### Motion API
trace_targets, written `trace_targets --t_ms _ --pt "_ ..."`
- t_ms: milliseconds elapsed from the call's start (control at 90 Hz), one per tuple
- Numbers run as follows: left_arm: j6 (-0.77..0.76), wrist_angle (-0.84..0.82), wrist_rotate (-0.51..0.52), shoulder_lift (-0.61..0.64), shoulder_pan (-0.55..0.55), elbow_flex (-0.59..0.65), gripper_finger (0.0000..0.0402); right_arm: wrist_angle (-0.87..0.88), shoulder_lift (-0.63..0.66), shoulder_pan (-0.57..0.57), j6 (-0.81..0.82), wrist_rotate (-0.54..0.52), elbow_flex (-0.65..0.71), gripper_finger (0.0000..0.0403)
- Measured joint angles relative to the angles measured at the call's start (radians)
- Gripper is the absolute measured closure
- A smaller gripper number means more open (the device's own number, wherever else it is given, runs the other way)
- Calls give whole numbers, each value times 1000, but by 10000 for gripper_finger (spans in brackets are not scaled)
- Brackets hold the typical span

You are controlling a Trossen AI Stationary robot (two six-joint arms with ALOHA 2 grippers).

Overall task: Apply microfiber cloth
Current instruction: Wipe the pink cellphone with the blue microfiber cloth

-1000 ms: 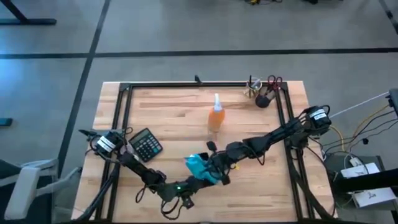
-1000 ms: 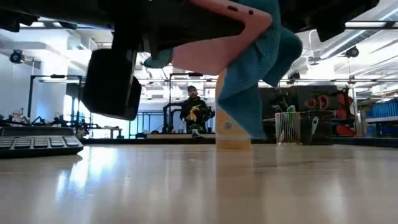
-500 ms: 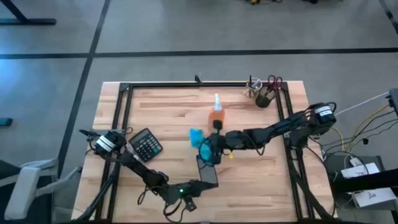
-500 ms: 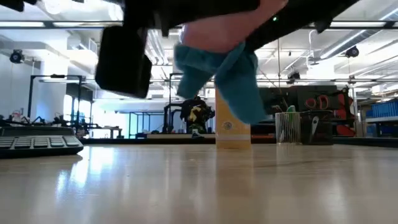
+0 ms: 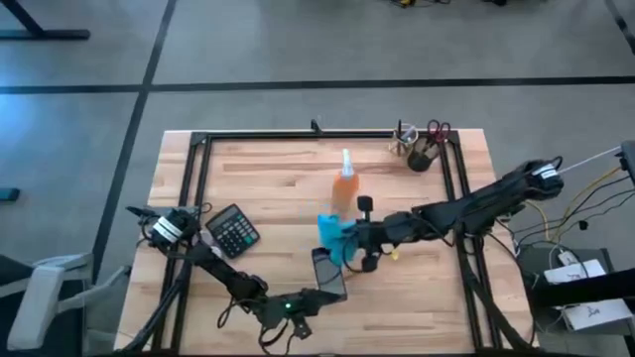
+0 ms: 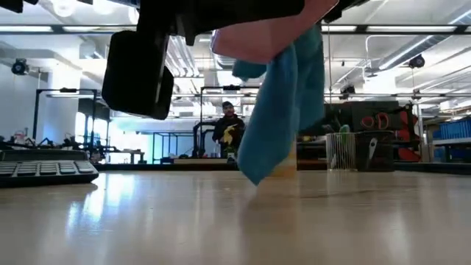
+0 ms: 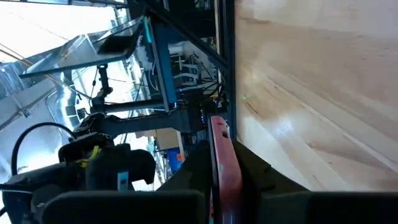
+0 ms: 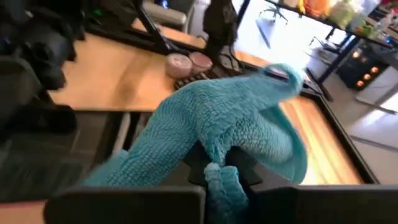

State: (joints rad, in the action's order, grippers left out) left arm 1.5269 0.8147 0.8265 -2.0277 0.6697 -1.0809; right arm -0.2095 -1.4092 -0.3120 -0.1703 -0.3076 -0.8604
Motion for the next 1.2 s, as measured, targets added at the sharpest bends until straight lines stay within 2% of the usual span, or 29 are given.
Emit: trace_targets --t_ms 267,389,544,700,922,1100,1200 --pt "-2 8 -1 -1 2 0 388 -355 -221 -24 55 1 -10 403" --pt "-7 4 -2 -4 3 0 388 -348 -297 -23 130 65 -61 403" --pt "0 6 20 -4 7 0 388 -347 -334 -37 277 274 -111 403" --pt "23 8 50 -4 9 0 388 -329 -325 -72 396 288 -116 403" --pt "50 4 88 -4 13 2 388 -170 -289 -127 486 234 -117 403" --pt "31 4 111 -4 20 2 388 -33 -251 -168 510 9 -117 403" --pt "22 5 125 -4 22 3 388 25 -238 -173 502 -78 -116 403"
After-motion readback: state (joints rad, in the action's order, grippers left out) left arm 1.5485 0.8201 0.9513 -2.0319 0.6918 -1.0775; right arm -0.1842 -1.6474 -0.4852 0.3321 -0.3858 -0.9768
